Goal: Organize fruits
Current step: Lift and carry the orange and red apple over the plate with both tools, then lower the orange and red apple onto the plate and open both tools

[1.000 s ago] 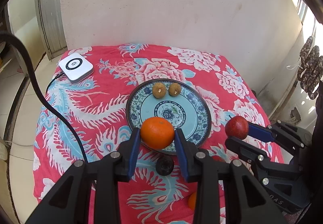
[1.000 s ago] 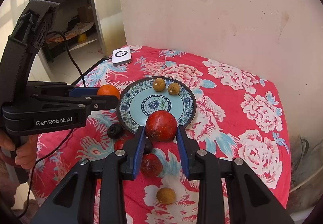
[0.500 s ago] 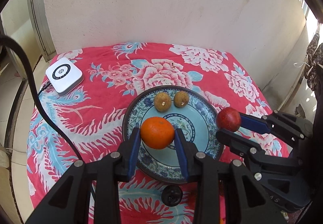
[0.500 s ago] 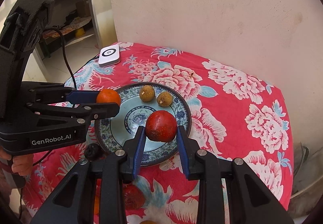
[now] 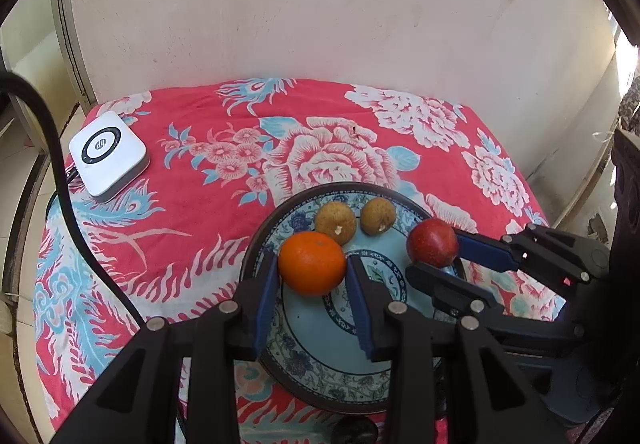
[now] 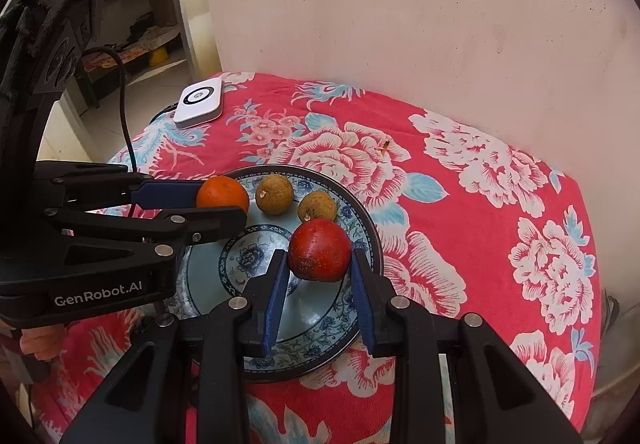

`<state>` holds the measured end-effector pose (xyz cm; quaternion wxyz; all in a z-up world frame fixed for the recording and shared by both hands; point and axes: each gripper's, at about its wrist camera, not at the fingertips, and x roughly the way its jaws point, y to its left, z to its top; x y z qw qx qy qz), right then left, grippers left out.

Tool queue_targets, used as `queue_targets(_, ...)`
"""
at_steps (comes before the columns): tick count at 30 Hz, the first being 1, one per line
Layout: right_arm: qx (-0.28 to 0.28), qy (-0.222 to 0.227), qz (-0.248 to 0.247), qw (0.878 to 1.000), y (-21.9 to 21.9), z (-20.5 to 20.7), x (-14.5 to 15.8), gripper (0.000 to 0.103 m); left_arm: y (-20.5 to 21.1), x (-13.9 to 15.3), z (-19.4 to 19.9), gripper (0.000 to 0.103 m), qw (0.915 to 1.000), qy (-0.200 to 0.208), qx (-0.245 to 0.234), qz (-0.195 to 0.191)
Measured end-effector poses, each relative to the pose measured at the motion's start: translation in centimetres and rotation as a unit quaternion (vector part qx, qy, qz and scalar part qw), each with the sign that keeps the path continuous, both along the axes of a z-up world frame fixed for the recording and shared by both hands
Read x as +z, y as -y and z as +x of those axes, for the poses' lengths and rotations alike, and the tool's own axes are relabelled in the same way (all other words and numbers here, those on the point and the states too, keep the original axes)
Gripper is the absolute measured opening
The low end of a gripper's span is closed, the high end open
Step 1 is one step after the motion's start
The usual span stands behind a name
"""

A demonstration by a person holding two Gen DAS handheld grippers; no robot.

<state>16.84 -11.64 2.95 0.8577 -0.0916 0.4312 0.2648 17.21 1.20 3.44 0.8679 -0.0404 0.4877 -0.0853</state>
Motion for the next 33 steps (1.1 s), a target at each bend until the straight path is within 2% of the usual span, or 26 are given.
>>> queue_targets(18, 0.001, -0.002, 0.007, 1.000, -0.4, 1.1, -1.0, 0.032, 0.1, -1.0, 0.6, 0.036, 0.9999, 0.010, -0.003, 0.002)
queue_targets(33, 0.006, 0.001, 0.000, 1.000, -0.6, 1.1, -0.9, 0.035, 0.1, -0.5, 0.3, 0.036, 0.9999, 0.011, 0.005, 0.002)
